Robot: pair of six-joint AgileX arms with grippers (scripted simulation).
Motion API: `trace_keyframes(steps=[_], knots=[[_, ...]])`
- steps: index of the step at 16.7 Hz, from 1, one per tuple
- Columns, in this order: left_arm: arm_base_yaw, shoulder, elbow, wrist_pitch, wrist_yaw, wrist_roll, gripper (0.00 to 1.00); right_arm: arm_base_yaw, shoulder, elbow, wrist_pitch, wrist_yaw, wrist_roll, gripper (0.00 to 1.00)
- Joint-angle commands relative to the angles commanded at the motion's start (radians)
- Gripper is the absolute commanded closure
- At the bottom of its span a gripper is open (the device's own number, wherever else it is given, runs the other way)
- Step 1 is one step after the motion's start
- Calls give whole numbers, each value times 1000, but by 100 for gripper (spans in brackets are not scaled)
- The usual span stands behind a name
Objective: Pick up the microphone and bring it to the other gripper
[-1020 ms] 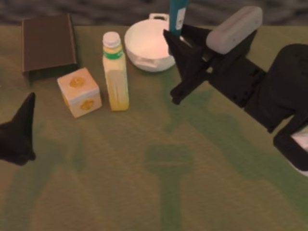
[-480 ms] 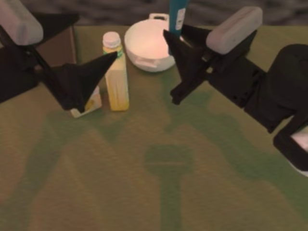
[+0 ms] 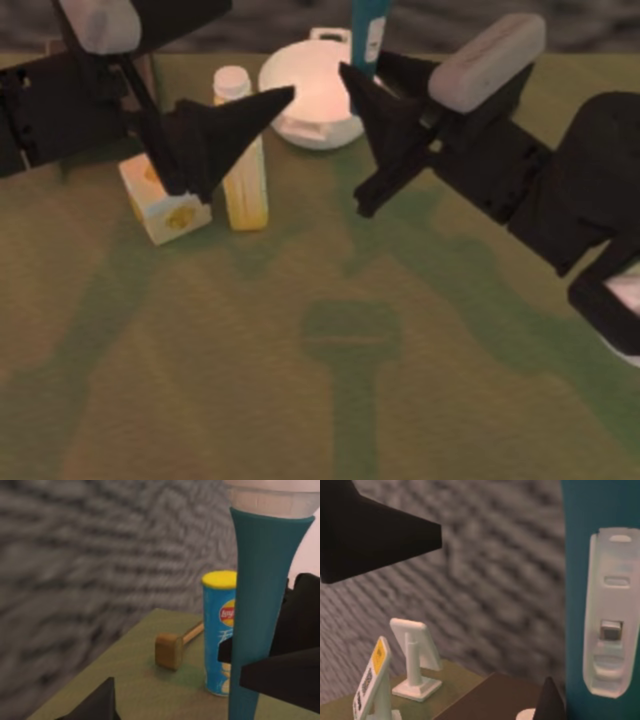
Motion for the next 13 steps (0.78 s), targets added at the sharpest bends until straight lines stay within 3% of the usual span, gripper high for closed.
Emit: trace_keyframes(steps=[5, 13], knots=[[-25, 33, 27, 7, -26, -2, 0, 0, 0, 0, 0, 0, 0, 100], [-212, 288, 233, 66, -208, -12, 0, 0, 0, 0, 0, 0, 0, 100]])
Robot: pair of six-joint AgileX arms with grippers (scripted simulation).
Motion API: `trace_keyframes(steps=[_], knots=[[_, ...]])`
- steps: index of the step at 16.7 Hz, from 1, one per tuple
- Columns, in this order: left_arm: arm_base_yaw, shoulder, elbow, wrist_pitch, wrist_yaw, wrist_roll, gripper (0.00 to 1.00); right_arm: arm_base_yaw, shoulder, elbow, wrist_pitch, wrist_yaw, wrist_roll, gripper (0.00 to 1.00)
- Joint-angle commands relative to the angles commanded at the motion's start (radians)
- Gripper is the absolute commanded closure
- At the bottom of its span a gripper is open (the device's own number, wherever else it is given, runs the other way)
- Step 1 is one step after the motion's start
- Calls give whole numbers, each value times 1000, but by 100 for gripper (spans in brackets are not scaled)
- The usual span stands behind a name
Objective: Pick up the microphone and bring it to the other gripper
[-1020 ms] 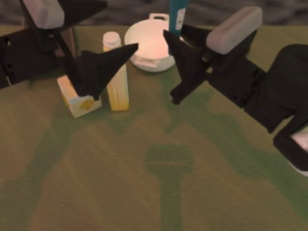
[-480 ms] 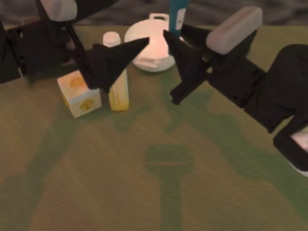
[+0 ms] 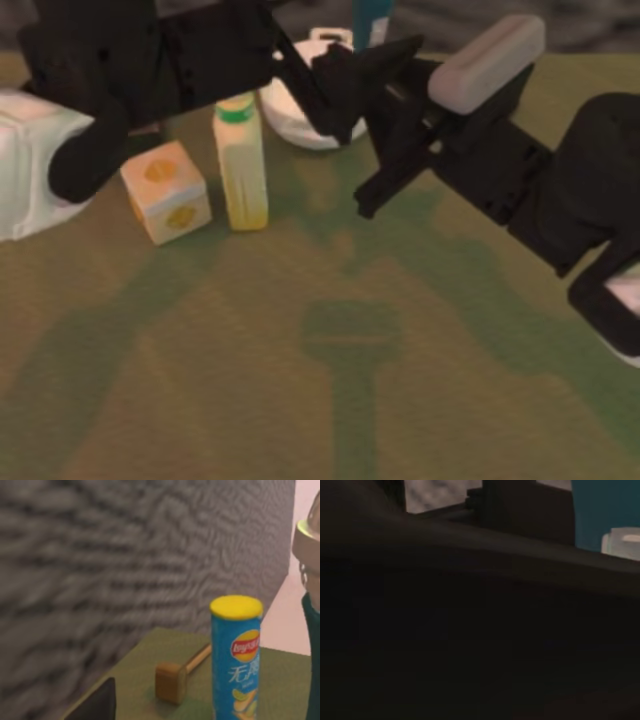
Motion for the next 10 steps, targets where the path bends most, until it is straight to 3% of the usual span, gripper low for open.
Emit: trace_keyframes(steps=[5, 10], knots=[[-12, 17, 13, 4, -12, -1, 0, 0, 0, 0, 0, 0, 0, 100], [-12, 17, 13, 4, -12, -1, 38, 0, 0, 0, 0, 0, 0, 100]])
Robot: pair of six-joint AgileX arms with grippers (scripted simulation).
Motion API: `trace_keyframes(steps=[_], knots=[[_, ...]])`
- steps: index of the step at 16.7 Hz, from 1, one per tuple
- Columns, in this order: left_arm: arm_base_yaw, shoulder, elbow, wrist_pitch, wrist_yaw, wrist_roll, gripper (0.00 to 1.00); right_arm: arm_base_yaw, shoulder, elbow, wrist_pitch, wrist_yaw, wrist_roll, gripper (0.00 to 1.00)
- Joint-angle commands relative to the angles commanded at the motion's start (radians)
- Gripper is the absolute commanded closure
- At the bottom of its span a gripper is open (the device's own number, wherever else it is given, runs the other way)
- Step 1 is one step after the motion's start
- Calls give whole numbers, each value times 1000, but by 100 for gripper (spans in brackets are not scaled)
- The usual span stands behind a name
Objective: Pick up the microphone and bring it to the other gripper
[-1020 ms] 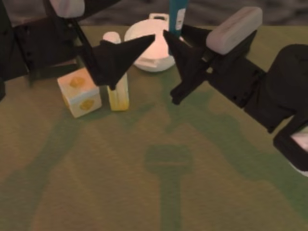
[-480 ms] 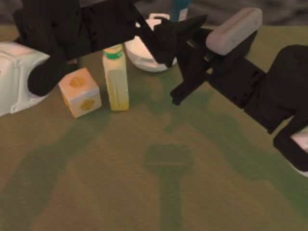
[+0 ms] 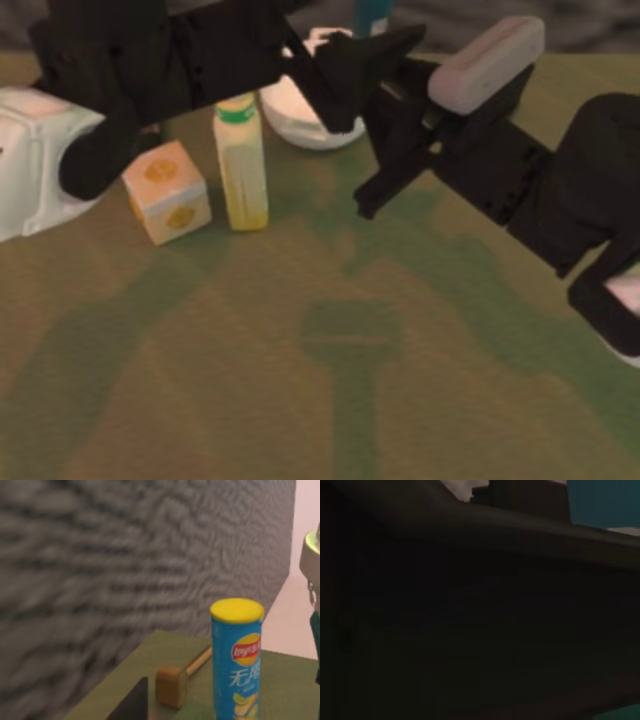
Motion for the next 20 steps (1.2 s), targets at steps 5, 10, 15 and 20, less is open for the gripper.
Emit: trace_keyframes(steps=[5, 10, 15, 20], knots=[[0, 0, 0, 0, 0, 0, 75, 0, 0, 0, 0, 0, 0, 100], [0, 0, 0, 0, 0, 0, 100, 0, 0, 0, 0, 0, 0, 100], [0, 0, 0, 0, 0, 0, 100, 0, 0, 0, 0, 0, 0, 100], [0, 0, 0, 0, 0, 0, 100, 0, 0, 0, 0, 0, 0, 77]])
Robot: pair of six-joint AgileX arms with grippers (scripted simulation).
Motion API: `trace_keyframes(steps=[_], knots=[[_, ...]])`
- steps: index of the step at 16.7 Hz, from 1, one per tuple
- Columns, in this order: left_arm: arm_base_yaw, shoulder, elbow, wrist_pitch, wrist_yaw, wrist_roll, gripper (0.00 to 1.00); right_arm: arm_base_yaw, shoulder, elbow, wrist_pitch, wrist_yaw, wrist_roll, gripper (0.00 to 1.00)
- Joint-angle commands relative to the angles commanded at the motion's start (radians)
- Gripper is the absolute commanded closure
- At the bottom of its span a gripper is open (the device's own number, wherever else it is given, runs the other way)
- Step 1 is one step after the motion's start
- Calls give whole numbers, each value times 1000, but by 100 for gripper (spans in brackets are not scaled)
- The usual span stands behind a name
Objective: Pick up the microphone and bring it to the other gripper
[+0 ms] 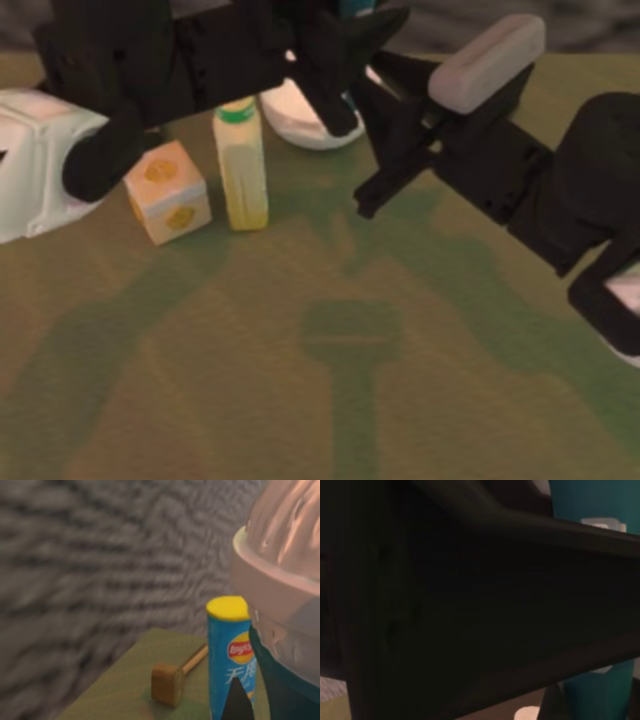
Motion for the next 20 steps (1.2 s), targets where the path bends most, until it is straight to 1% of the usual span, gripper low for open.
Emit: trace_keyframes(steps=[10, 11, 20], knots=[[0, 0, 0, 0, 0, 0, 100, 0, 0, 0, 0, 0, 0, 2], [0, 0, 0, 0, 0, 0, 100, 0, 0, 0, 0, 0, 0, 0], [2, -5, 3, -2, -2, 3, 100, -4, 3, -6, -1, 3, -3, 0]])
